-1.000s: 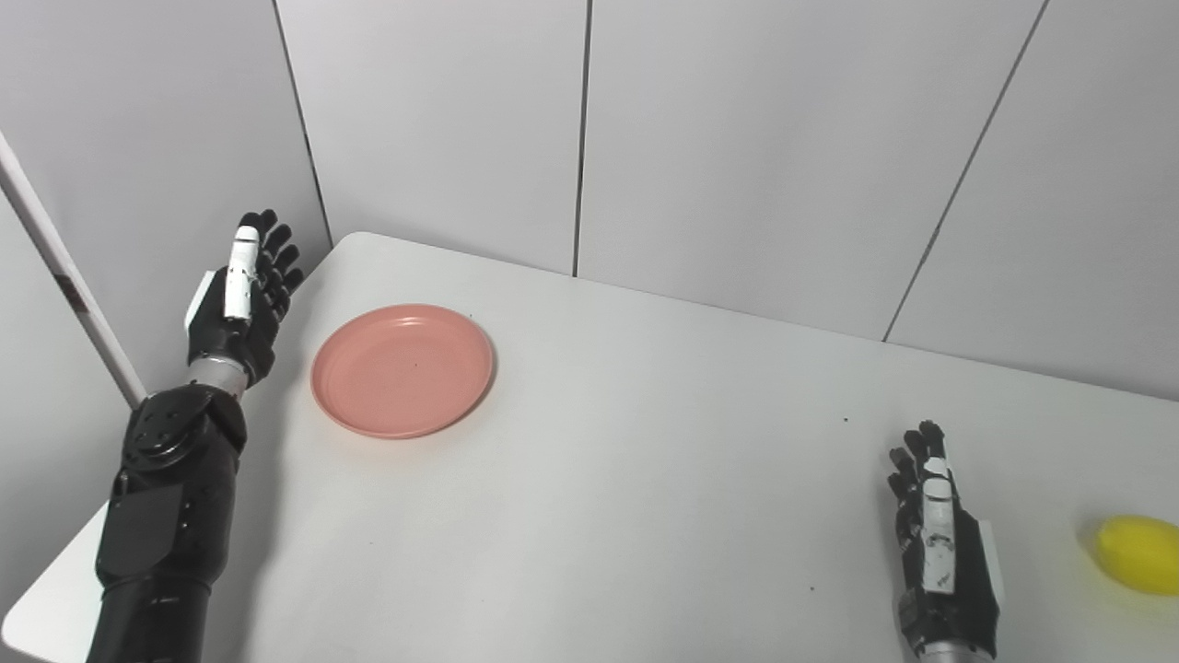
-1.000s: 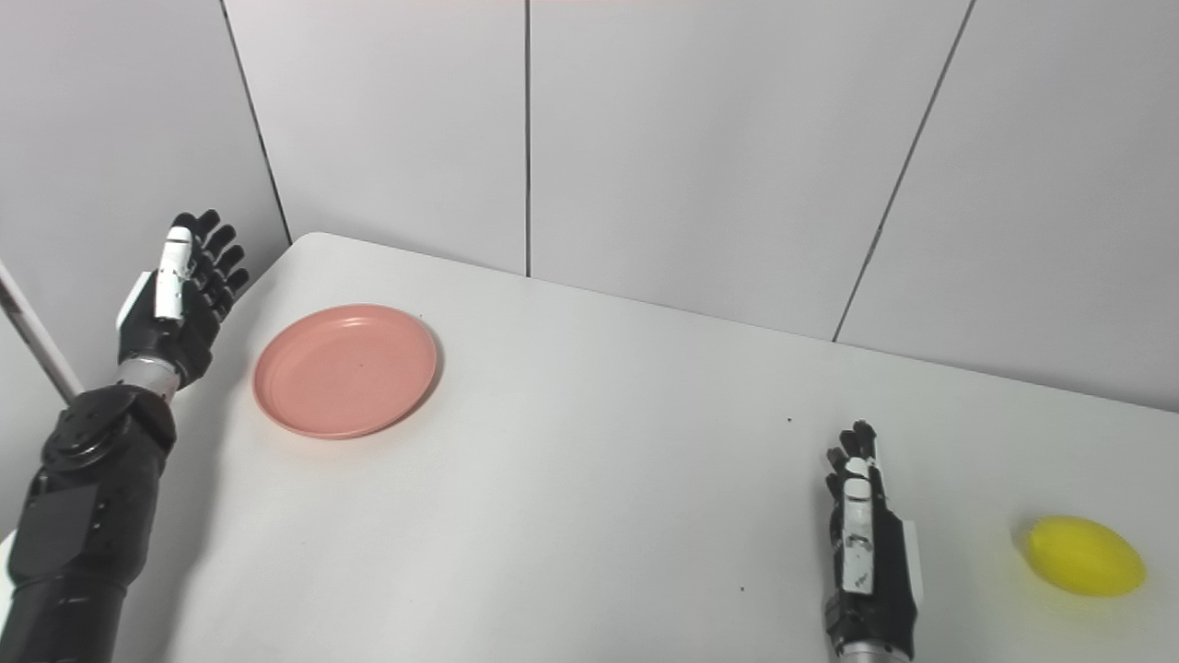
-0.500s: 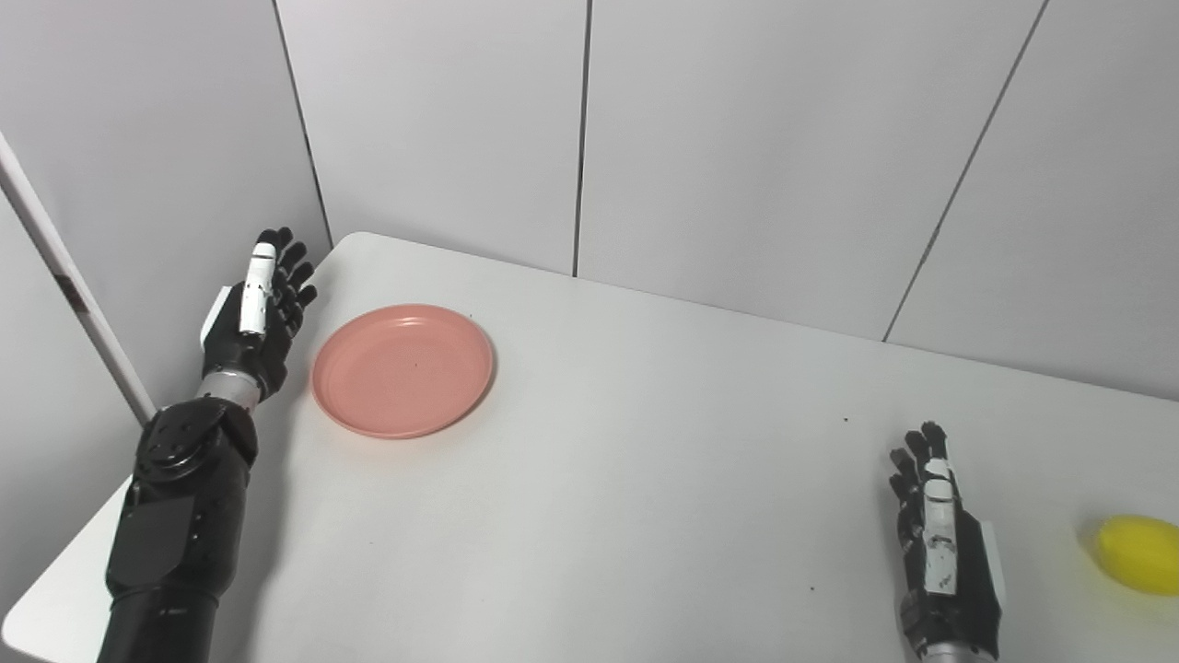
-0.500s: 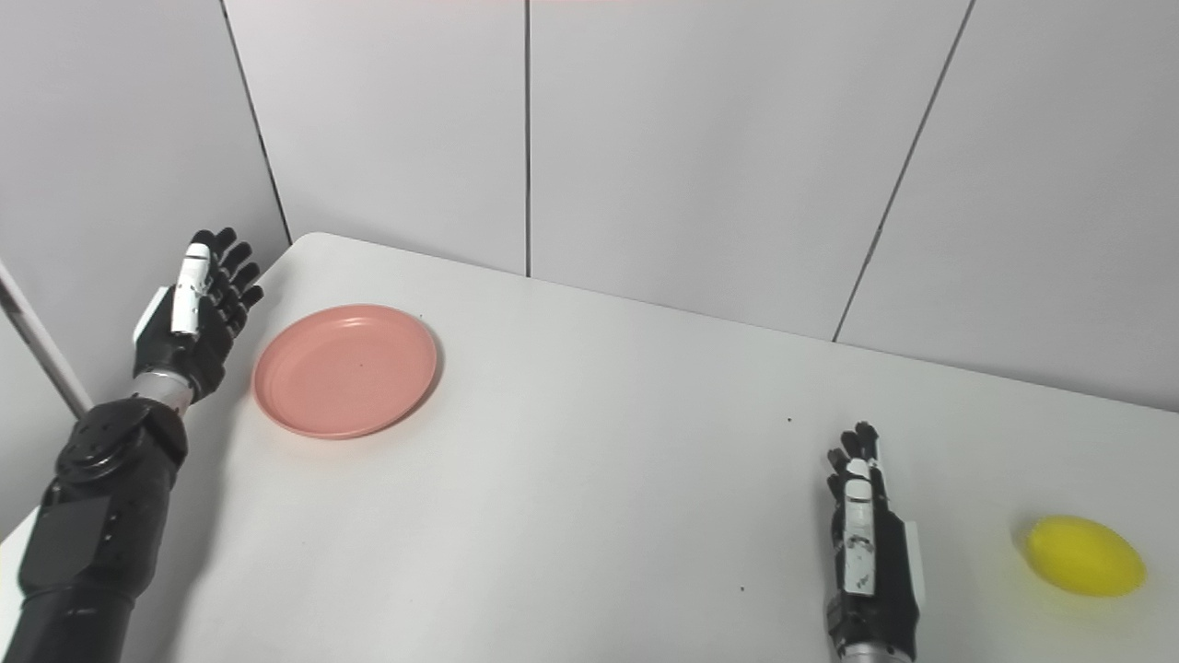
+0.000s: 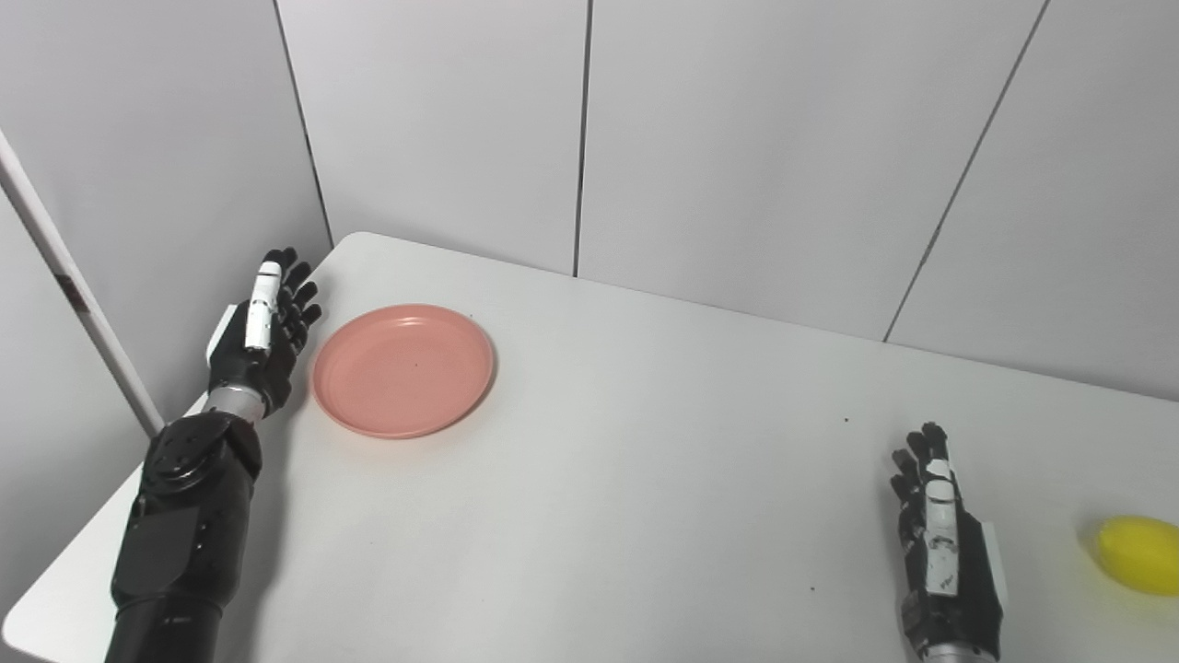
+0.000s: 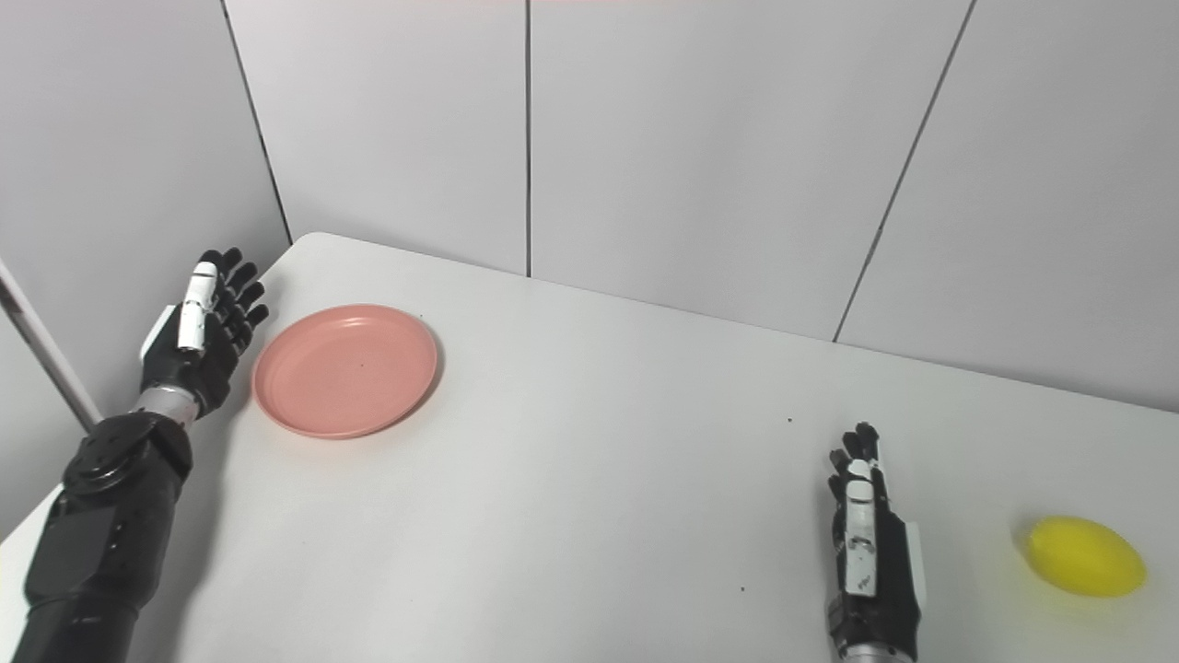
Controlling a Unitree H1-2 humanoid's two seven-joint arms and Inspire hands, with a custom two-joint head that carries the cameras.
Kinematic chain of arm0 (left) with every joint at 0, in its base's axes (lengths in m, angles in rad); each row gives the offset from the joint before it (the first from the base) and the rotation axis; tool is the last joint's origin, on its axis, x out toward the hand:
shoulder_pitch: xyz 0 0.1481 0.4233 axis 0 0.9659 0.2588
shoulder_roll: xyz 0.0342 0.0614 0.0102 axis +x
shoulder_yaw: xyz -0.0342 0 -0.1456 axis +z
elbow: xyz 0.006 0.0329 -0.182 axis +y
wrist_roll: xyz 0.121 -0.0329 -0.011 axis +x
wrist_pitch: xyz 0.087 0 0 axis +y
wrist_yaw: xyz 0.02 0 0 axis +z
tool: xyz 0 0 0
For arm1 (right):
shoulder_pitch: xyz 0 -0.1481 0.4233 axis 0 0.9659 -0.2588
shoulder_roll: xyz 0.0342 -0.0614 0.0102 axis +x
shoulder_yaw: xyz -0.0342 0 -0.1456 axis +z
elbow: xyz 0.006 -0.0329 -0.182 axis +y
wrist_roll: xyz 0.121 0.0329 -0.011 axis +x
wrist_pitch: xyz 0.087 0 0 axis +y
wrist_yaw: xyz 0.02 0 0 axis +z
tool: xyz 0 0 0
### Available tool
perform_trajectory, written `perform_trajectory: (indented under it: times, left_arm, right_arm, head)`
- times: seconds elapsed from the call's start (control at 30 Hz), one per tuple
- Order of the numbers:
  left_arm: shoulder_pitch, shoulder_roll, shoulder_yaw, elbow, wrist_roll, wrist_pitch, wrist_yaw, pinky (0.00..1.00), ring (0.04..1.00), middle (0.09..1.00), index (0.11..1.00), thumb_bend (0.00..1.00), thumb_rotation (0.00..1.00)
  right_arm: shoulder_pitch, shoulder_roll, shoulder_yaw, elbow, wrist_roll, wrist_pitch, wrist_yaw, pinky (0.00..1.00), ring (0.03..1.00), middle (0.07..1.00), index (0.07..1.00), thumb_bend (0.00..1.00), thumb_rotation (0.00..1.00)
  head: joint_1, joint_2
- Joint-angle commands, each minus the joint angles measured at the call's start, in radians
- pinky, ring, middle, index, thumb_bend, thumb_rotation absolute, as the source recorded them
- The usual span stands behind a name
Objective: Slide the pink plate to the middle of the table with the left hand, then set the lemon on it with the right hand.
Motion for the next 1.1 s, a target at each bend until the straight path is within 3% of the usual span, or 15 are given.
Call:
perform_trajectory:
  times: [0.0, 0.6, 0.93, 1.07]
  left_arm:
    - [-0.027, 0.015, 0.007, -0.007, -0.008, -0.041, -0.004, 1.00, 1.000, 0.996, 0.982, 0.37, 1.00]
    - [-0.034, 0.003, 0.006, 0.078, -0.007, -0.081, -0.004, 1.00, 0.980, 0.976, 0.960, 0.36, 1.00]
    - [-0.042, 0.001, -0.024, 0.120, 0.006, -0.097, -0.013, 1.00, 0.983, 0.973, 0.960, 0.36, 1.00]
    - [-0.048, -0.006, -0.032, 0.127, -0.011, -0.077, -0.019, 1.00, 0.988, 0.975, 0.961, 0.38, 1.00]
  right_arm:
    - [0.008, -0.008, -0.006, -0.008, 0.002, -0.003, 0.013, 1.00, 0.966, 0.972, 0.980, 0.21, 1.00]
    - [0.007, -0.013, -0.006, -0.009, 0.007, 0.000, 0.015, 1.00, 0.961, 0.969, 0.975, 0.21, 1.00]
    - [0.007, -0.012, -0.005, -0.008, 0.004, -0.002, 0.013, 1.00, 0.963, 0.969, 0.977, 0.21, 1.00]
    - [0.009, -0.012, -0.005, -0.017, 0.008, 0.007, 0.014, 1.00, 0.963, 0.969, 0.977, 0.20, 1.00]
  head:
    - [-0.001, 0.001]
    - [-0.001, 0.002]
    - [-0.003, 0.003]
    - [-0.003, 0.004]
